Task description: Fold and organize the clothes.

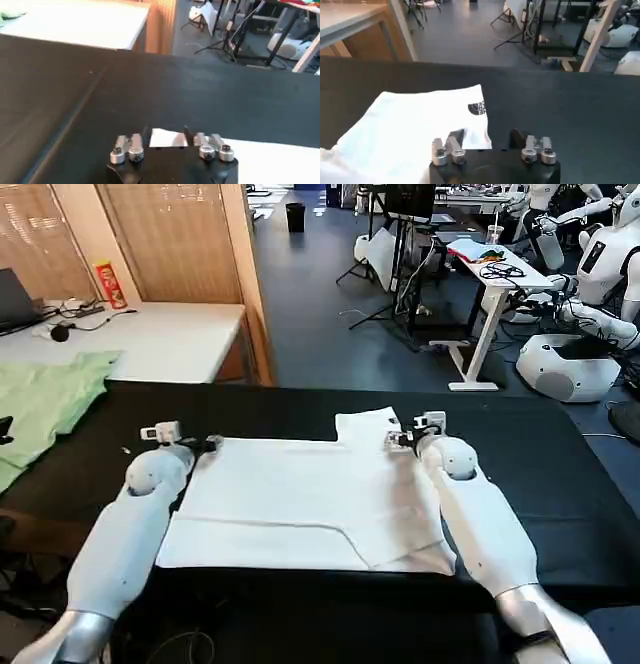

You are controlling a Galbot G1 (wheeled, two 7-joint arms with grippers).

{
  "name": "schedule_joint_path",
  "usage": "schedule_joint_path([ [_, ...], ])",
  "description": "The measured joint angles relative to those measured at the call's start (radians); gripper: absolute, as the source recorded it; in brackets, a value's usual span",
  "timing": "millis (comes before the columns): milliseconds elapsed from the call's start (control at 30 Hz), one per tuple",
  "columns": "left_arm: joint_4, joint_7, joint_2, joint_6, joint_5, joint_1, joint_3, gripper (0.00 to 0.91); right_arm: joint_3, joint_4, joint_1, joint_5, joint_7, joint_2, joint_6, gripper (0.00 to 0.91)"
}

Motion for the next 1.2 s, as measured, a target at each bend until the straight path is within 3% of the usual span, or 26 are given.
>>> schedule_joint_path([
  [100,0.005,0.003,-0.004,-0.001,0.022,0.000,0.001,0.176,0.004,0.004,-0.005,-0.003,-0.003,0.003,0.000,0.039],
  [233,0.002,0.004,-0.002,-0.002,0.034,0.002,-0.001,0.176,0.011,0.011,-0.008,0.000,-0.007,0.004,0.003,0.000],
  [400,-0.004,0.002,0.004,-0.003,0.034,0.002,-0.001,0.176,0.027,0.022,-0.012,0.015,-0.008,0.005,0.010,0.000],
  [733,-0.044,-0.002,0.014,-0.018,0.048,0.005,-0.007,0.176,0.072,0.111,-0.053,0.079,-0.052,-0.035,0.111,0.000],
  [967,-0.111,-0.022,0.035,-0.013,0.007,0.004,-0.010,0.176,0.086,0.212,-0.092,0.115,-0.051,-0.091,0.092,0.000],
  [1200,-0.234,-0.023,0.097,-0.002,-0.058,0.070,-0.025,0.176,0.096,0.380,-0.219,0.141,-0.029,-0.187,0.051,0.000],
])
